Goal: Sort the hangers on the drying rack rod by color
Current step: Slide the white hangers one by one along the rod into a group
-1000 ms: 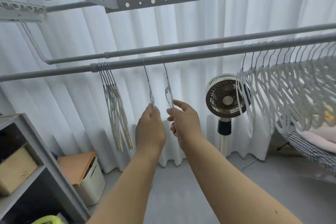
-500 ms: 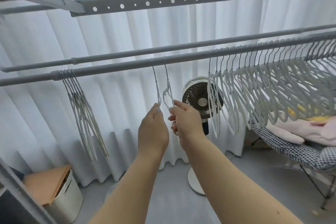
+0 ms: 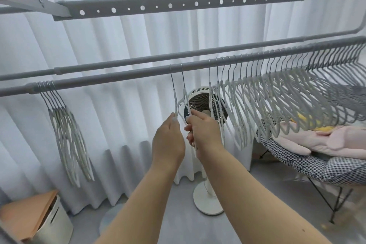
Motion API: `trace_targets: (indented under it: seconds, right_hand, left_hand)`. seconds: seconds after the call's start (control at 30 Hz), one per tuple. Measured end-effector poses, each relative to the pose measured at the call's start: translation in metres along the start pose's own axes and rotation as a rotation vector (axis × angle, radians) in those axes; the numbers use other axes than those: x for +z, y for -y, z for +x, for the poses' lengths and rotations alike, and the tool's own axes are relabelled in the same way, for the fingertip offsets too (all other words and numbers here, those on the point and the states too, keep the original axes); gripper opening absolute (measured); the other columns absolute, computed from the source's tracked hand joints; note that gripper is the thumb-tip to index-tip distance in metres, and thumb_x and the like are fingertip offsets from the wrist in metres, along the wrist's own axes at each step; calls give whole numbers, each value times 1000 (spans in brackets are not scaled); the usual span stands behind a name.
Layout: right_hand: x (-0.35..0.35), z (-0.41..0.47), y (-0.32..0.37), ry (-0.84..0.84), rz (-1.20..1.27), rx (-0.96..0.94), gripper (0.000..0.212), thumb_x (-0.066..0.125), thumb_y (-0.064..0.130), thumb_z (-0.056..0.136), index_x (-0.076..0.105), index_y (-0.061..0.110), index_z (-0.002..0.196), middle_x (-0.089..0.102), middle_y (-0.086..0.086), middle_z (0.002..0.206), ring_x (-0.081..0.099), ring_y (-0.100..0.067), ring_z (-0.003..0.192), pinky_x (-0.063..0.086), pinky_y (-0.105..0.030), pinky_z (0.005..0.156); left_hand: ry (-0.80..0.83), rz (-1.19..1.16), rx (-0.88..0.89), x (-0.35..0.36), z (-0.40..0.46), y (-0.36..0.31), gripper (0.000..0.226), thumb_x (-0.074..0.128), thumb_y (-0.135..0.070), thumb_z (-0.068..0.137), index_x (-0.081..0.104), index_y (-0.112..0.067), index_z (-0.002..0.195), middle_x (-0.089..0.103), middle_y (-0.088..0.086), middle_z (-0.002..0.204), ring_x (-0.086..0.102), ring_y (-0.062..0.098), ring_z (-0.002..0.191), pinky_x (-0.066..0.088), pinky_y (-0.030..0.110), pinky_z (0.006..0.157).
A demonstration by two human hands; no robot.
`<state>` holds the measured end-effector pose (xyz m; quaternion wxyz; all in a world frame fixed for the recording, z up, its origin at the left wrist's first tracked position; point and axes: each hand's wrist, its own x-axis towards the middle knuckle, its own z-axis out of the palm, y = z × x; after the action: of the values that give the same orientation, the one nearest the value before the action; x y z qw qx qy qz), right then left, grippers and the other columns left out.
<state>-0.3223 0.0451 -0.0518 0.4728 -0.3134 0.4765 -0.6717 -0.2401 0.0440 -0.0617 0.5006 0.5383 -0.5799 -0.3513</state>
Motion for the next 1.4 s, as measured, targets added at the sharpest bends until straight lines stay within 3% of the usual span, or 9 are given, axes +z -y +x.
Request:
trace_targets:
  seconds: [0.23,0.37,0.5,0.57,0.67,0.8,0.93,1.17,1.4]
  right_hand:
    - [-13,4,7,-17,-1,-20,44,51,5,89,55,14,132,53,-4,63,40,-9,34,30,-19,36]
    - [-18,8,9,-20,17,-21,44,51,5,91,53,12,134,51,-5,62,39,-7,32,29,-17,35]
    - [-23,12,10,-34,12,-27,44,51,6,92,53,13,135,52,-5,63,39,-6,31,30,-17,35]
    - [-25,15,10,-45,7,-33,44,51,6,92,53,14,135,52,-5,64,39,-6,31,30,-18,35]
    - [-28,18,10,-65,8,-37,43,51,7,91,54,16,134,52,-5,65,40,-6,32,31,-18,34]
    - [-30,21,9,-79,13,-47,43,50,7,92,53,15,134,54,-6,67,41,-8,35,32,-17,35]
    - [-31,22,8,-79,13,-61,44,50,6,92,52,13,135,54,-8,71,44,-13,48,33,-16,34]
    - [-32,24,7,-74,7,-55,43,50,7,93,53,15,134,53,-7,68,42,-8,35,32,-17,35]
    - [-34,26,8,-74,13,-40,42,50,8,93,53,17,134,52,-5,66,40,-7,34,32,-17,35]
  left_hand:
    - [21,17,18,14,1,-7,50,29,-43,93,55,-11,122,57,17,129,53,38,122,45,59,100]
    - [36,7,32,20,2,-10,45,31,-38,99,59,-26,132,62,3,133,54,27,124,46,54,102]
    - [51,-15,24,25,0,-15,35,34,-37,101,66,-40,112,68,-7,113,61,23,105,51,50,94]
    - [55,-9,15,28,1,-16,35,34,-38,100,66,-39,116,68,-8,115,61,23,108,50,50,95]
    - [63,-2,12,32,2,-17,33,34,-36,101,66,-42,103,67,-14,97,60,19,97,51,49,90]
    - [73,15,26,37,3,-17,42,33,-35,100,59,-35,132,64,-5,129,57,23,118,48,50,100]
    - [81,0,9,39,2,-20,36,34,-30,101,64,-49,107,67,-21,103,61,14,100,53,48,90]
    - [73,5,15,39,2,-18,42,34,-36,99,57,-35,134,62,-8,132,57,23,120,48,53,99]
    - [76,-9,0,40,2,-18,41,35,-37,99,58,-37,133,65,-6,127,58,27,119,49,53,99]
